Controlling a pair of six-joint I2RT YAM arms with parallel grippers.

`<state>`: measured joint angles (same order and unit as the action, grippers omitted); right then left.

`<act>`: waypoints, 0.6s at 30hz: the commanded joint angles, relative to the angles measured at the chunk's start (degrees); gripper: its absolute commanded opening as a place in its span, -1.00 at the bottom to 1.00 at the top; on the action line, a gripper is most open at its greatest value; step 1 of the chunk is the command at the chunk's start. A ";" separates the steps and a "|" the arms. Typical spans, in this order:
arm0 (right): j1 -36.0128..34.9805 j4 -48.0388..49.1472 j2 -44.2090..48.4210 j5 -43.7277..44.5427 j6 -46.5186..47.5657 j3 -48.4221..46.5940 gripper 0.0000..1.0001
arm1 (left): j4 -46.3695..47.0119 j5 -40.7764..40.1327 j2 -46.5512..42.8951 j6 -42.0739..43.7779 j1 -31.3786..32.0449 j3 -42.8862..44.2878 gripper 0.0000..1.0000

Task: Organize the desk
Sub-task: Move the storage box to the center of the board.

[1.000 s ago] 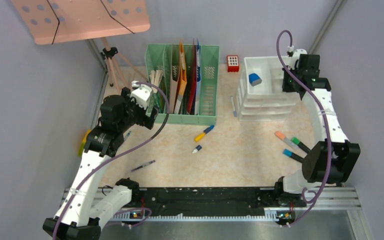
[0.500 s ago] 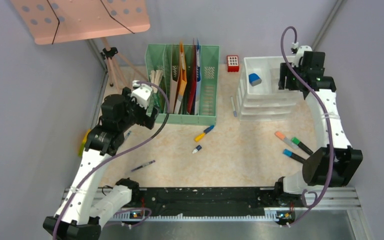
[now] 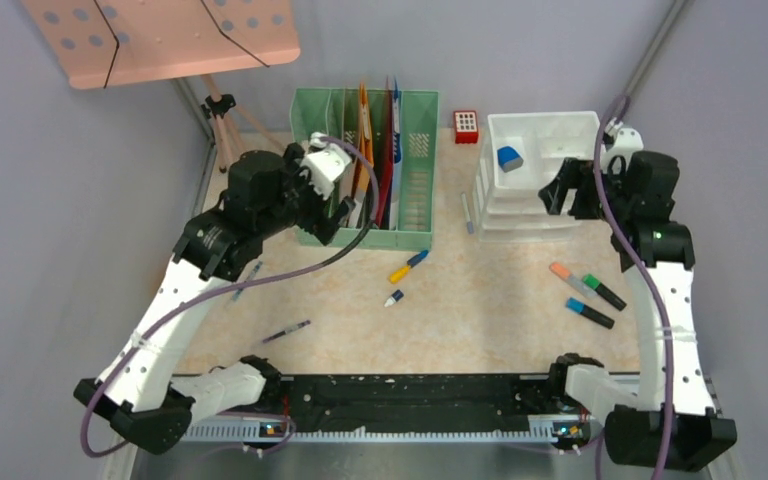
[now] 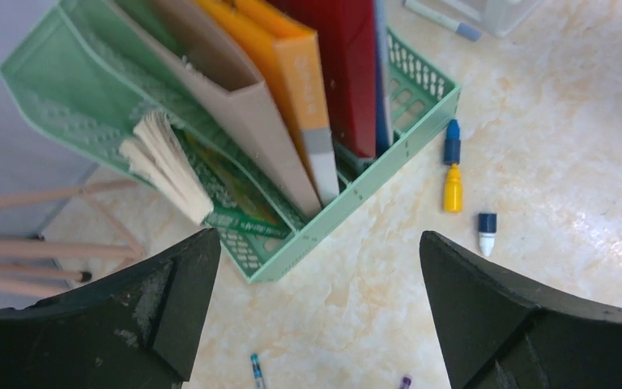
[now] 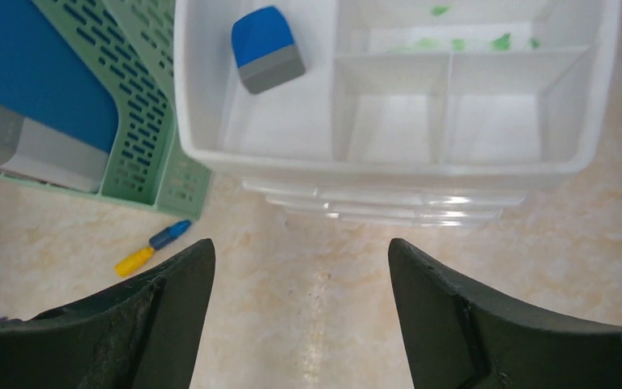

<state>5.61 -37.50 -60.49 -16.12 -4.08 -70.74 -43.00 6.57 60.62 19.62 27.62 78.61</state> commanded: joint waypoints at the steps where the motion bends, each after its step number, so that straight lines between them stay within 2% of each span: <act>1: 1.09 2.90 4.83 -8.71 -3.02 6.79 0.56 | -3.04 -8.06 6.80 0.98 7.28 9.64 0.95; 4: 3.16 5.97 6.78 -14.75 -6.33 13.22 0.55 | -1.23 -9.39 12.74 -0.88 11.06 14.99 0.94; 9: 11.56 20.55 9.51 -27.54 -18.00 26.51 0.54 | 2.11 -10.04 22.58 -4.03 16.27 22.95 0.93; 14: 13.40 37.97 12.63 -30.02 -28.16 36.79 0.52 | 5.35 -8.27 32.01 -8.76 17.52 30.55 0.94; 18: 13.66 53.55 11.25 -31.11 -37.88 41.88 0.51 | 8.65 -6.85 36.39 -11.21 17.58 33.22 0.95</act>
<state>18.74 -6.17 -49.52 -43.20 -30.20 -31.27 -40.25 -1.56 95.04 12.84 45.21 107.66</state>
